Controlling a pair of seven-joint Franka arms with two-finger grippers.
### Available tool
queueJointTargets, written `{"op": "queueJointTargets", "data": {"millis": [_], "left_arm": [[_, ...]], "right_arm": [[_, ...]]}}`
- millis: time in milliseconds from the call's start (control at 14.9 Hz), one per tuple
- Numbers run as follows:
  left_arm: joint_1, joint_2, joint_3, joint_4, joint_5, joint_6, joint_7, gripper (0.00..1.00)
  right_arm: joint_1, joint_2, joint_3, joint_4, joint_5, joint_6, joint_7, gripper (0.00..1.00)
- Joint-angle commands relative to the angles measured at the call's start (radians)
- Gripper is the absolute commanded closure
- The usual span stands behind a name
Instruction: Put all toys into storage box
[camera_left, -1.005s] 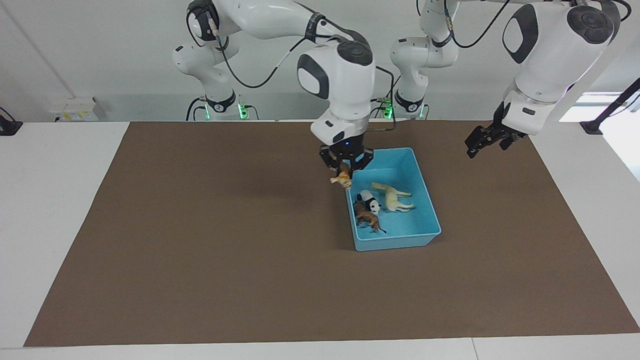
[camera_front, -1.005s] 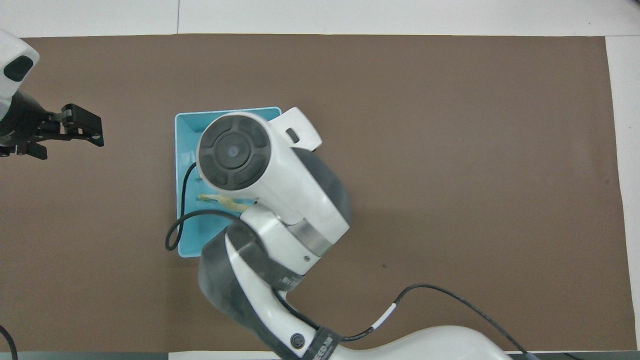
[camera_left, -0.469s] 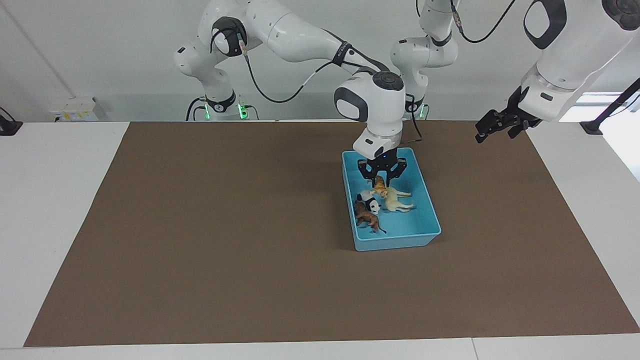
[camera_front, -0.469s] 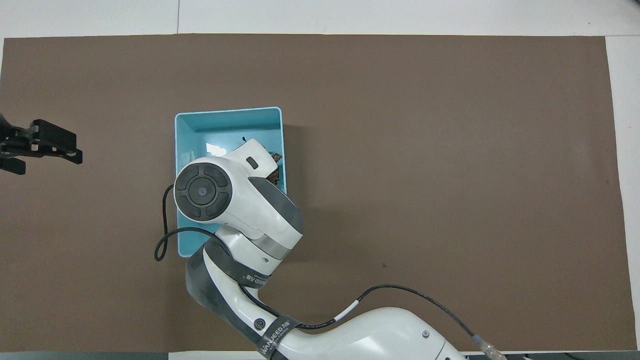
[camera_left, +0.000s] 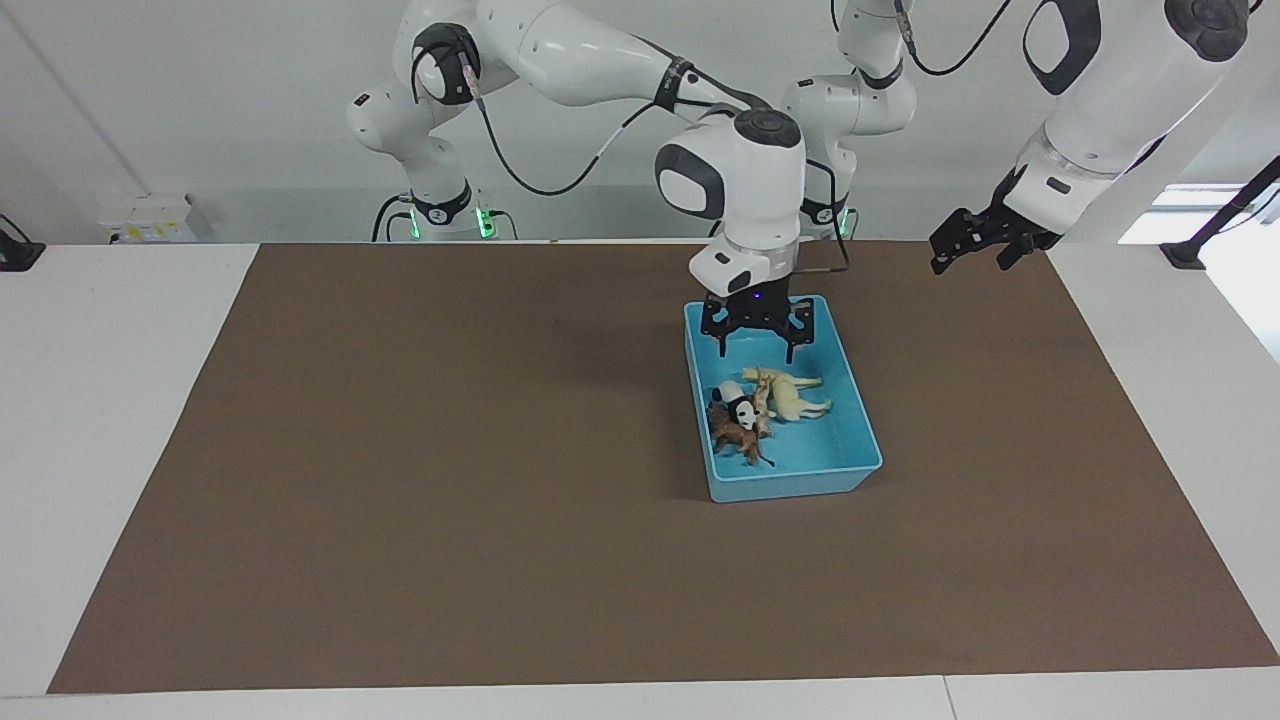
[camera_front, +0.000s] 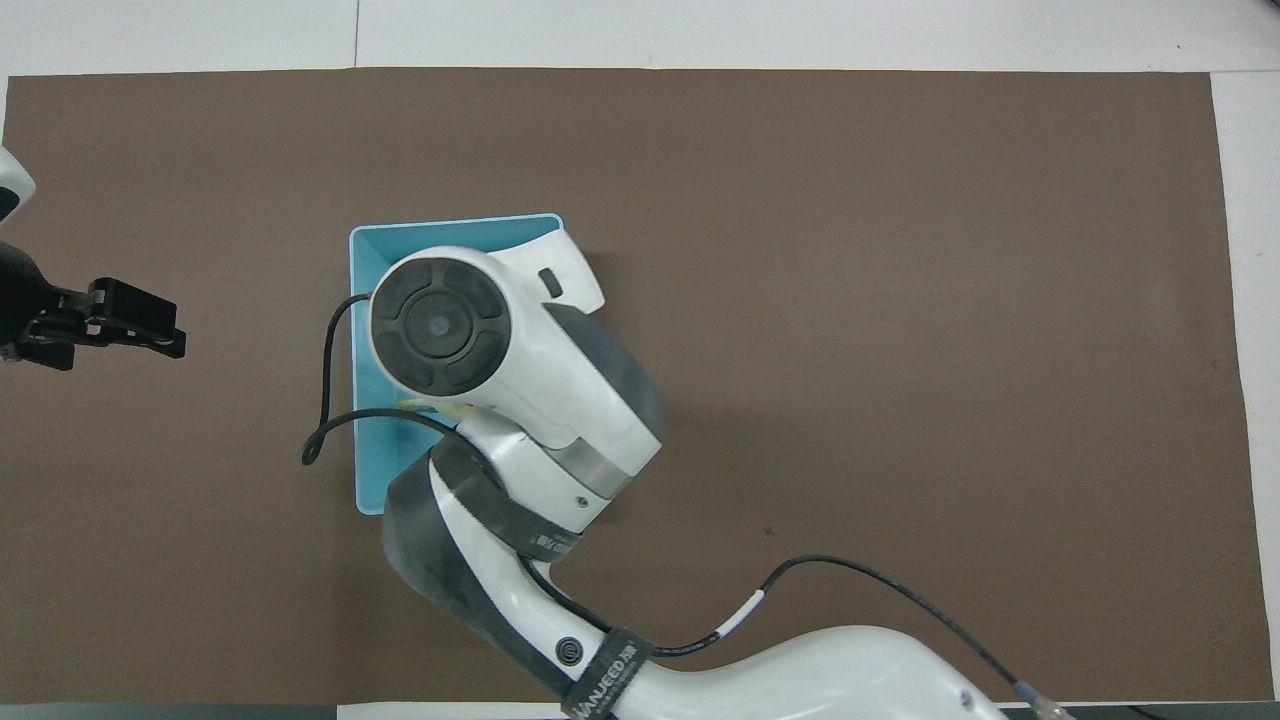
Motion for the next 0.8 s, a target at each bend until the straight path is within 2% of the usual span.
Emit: {"op": "queueJointTargets", "data": {"millis": [0,268,536,737], "left_arm": [[-0.002,-0.036,0.006,-0.041,-0.012,0.028,0.011,0.00],[-0.003,-0.025,0.006,-0.033,-0.014,0.079,0.020,0.00],[-0.005,-0.030,0.005,-0.038,-0.014,0.076,0.014,0.00],[-0.005,-0.027,0.003,-0.036,-0.014,0.084,0.020,0.00]], "right_arm": [[-0.161,-0.132,0.014,-0.050,0.002,-0.088,-0.162,0.00],[-0.389,-0.180,0.014,-0.068,0.000,-0.127,-0.589,0.00],[-0.568,-0.200,0.016,-0.071,0.002,-0.131,-0.763,0.00],[-0.646,-0.263,0.016,-0.085,0.014,-0.261,-0.921,0.00]]}}
